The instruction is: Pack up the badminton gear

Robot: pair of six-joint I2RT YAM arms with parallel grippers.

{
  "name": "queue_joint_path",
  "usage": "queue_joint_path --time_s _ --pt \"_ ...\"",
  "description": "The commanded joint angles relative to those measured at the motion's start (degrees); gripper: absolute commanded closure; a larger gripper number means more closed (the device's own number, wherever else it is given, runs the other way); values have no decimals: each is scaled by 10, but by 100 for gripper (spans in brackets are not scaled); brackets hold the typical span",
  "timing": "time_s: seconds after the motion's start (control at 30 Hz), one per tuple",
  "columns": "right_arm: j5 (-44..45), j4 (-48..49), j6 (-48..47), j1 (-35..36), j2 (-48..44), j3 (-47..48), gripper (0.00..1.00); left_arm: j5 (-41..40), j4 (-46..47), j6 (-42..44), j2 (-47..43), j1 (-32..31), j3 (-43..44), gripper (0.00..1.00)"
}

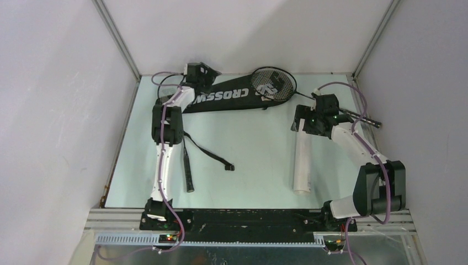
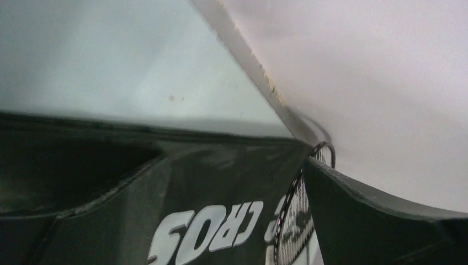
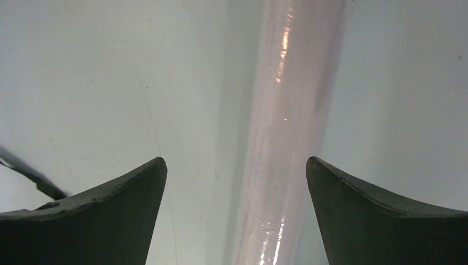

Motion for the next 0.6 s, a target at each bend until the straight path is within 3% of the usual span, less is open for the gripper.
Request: queue_joint_path --time_s 0.0,0.13,0.23,0.3,0.4,0.5,0.57 --pt "-47 54 6 18 -29 1 1 112 20 -55 -34 1 -63 0" --pt "-87 114 73 35 -17 1 1 73 -51 10 -71 -5 -105 0" --pt "-168 269 189 72 42 6 1 90 -20 2 -94 -4 -161 0" --pt "-176 358 288 94 112 22 1 93 -26 5 -97 -4 -168 0" --pt "-170 486 413 115 232 56 1 96 -37 15 -105 -4 -181 0" --pt "-122 534 509 125 307 106 1 103 -38 24 -111 -4 -189 0" --pt "-75 535 517 131 347 145 1 103 -44 33 -111 -4 -185 0"
